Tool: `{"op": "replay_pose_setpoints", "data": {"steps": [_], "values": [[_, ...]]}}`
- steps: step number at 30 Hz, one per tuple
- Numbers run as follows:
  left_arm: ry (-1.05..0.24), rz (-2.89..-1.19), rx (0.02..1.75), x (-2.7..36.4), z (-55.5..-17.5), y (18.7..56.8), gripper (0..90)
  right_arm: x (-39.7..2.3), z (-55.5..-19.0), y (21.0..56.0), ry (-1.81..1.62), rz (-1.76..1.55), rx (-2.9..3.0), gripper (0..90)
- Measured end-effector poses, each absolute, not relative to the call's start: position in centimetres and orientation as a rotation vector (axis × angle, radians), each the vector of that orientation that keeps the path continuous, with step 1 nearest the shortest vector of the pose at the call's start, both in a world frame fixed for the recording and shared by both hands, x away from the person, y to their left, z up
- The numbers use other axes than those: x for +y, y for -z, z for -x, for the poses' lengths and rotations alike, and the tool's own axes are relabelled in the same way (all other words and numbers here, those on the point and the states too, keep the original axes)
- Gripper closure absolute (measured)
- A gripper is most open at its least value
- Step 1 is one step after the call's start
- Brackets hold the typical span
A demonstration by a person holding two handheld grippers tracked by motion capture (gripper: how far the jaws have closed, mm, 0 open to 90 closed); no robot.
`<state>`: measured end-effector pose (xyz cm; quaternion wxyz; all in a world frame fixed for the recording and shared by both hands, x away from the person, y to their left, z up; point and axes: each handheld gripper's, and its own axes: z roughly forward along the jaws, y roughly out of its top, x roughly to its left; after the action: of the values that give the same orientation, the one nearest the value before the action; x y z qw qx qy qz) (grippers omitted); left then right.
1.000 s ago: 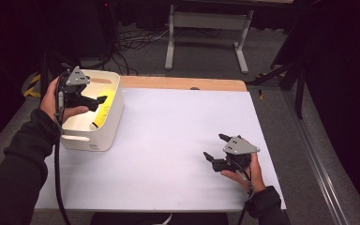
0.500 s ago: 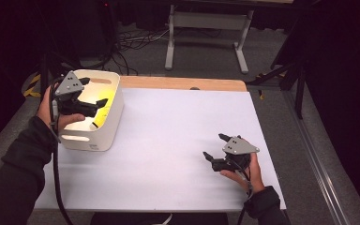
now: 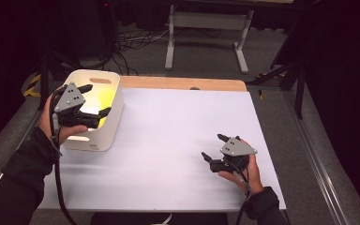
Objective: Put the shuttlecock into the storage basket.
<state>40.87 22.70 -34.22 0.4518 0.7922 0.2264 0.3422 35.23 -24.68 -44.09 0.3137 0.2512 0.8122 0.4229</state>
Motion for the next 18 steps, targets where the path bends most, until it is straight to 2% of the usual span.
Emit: {"op": "replay_pose_setpoints", "data": {"steps": [18], "values": [[-0.879, -1.928, 0.444, 20.1, -37.4, 36.0, 10.4, -24.2, -34.8, 44.0, -1.124, -0.646, 2.139, 16.3]]}}
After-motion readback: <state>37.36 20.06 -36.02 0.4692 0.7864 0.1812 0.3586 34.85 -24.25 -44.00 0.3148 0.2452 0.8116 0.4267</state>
